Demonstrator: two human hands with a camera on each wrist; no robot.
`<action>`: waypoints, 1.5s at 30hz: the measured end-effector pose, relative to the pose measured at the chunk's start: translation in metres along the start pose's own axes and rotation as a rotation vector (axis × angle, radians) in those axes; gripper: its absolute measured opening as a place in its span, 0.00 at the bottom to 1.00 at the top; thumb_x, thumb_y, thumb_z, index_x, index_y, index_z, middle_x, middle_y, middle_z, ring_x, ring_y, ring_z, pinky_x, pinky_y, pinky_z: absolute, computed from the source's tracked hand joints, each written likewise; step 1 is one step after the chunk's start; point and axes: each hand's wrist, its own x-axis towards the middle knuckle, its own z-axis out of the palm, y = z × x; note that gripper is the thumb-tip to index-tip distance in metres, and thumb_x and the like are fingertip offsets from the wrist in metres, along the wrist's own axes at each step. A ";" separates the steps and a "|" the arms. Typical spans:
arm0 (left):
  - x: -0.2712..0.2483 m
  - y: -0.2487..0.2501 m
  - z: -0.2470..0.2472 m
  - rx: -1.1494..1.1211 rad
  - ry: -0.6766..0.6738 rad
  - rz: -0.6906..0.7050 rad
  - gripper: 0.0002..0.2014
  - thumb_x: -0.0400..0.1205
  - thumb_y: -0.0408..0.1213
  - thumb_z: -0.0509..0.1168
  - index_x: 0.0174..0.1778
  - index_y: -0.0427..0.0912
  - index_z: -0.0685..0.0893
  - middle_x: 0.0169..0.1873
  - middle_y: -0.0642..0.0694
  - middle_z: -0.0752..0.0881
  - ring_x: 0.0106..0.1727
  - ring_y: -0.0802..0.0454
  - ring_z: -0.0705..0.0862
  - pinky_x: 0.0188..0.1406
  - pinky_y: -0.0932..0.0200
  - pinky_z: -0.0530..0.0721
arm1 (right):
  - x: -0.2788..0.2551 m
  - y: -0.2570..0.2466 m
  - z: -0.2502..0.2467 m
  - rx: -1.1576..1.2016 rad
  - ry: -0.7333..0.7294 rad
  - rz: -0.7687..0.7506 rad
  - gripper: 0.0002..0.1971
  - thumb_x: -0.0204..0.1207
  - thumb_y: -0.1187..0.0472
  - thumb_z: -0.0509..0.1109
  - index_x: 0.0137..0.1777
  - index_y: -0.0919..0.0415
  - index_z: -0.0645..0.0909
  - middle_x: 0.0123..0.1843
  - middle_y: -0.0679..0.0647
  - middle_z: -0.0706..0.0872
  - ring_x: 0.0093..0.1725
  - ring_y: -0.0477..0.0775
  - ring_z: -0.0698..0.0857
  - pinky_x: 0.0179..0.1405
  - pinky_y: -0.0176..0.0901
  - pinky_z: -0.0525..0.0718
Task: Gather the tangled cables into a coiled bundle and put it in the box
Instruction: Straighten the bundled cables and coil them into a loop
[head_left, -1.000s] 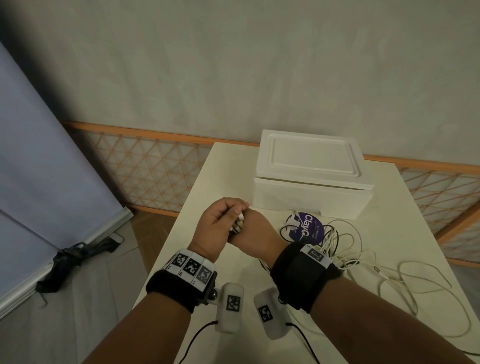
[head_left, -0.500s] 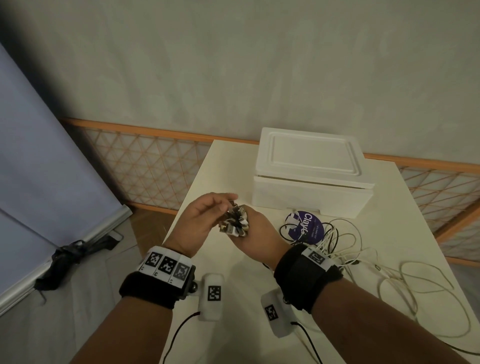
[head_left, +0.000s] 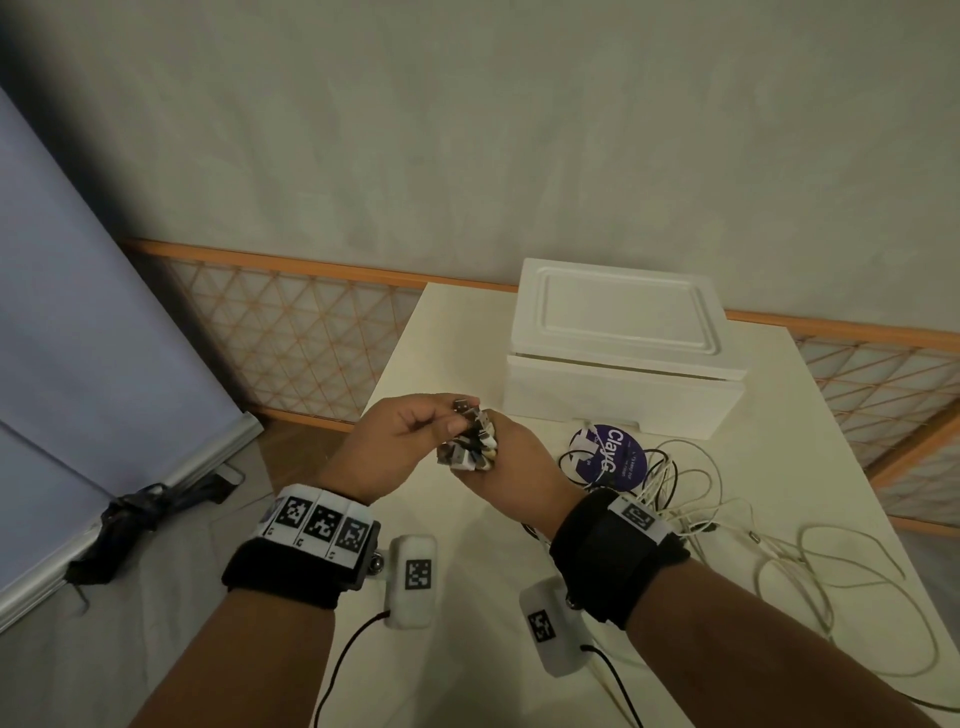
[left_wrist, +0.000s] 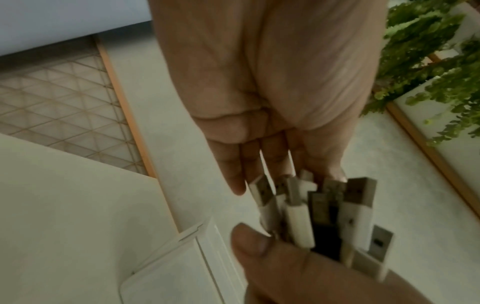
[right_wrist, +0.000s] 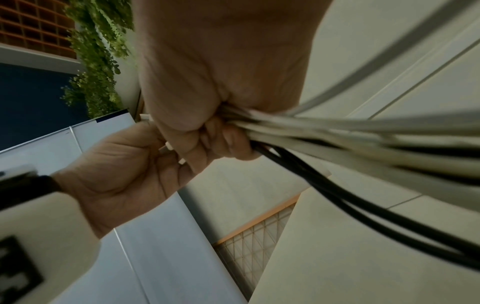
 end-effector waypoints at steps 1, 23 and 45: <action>-0.001 -0.002 -0.001 0.015 0.012 0.013 0.08 0.80 0.34 0.66 0.45 0.46 0.91 0.54 0.53 0.90 0.62 0.56 0.85 0.66 0.57 0.79 | 0.000 -0.001 -0.001 -0.008 0.003 0.003 0.15 0.73 0.57 0.72 0.56 0.60 0.78 0.49 0.51 0.86 0.48 0.51 0.84 0.50 0.45 0.82; -0.002 -0.008 0.044 -0.058 0.300 0.071 0.08 0.86 0.46 0.56 0.54 0.49 0.77 0.43 0.53 0.82 0.43 0.68 0.82 0.46 0.71 0.79 | 0.002 -0.012 -0.005 -0.212 -0.013 -0.016 0.10 0.75 0.55 0.69 0.50 0.62 0.79 0.42 0.53 0.83 0.41 0.52 0.81 0.40 0.44 0.78; 0.007 -0.027 0.037 -0.531 0.113 0.021 0.49 0.53 0.63 0.82 0.63 0.41 0.70 0.61 0.54 0.86 0.62 0.54 0.82 0.57 0.62 0.83 | 0.002 -0.027 -0.019 -0.223 -0.024 0.063 0.08 0.75 0.59 0.68 0.50 0.62 0.81 0.46 0.57 0.85 0.46 0.56 0.83 0.45 0.47 0.80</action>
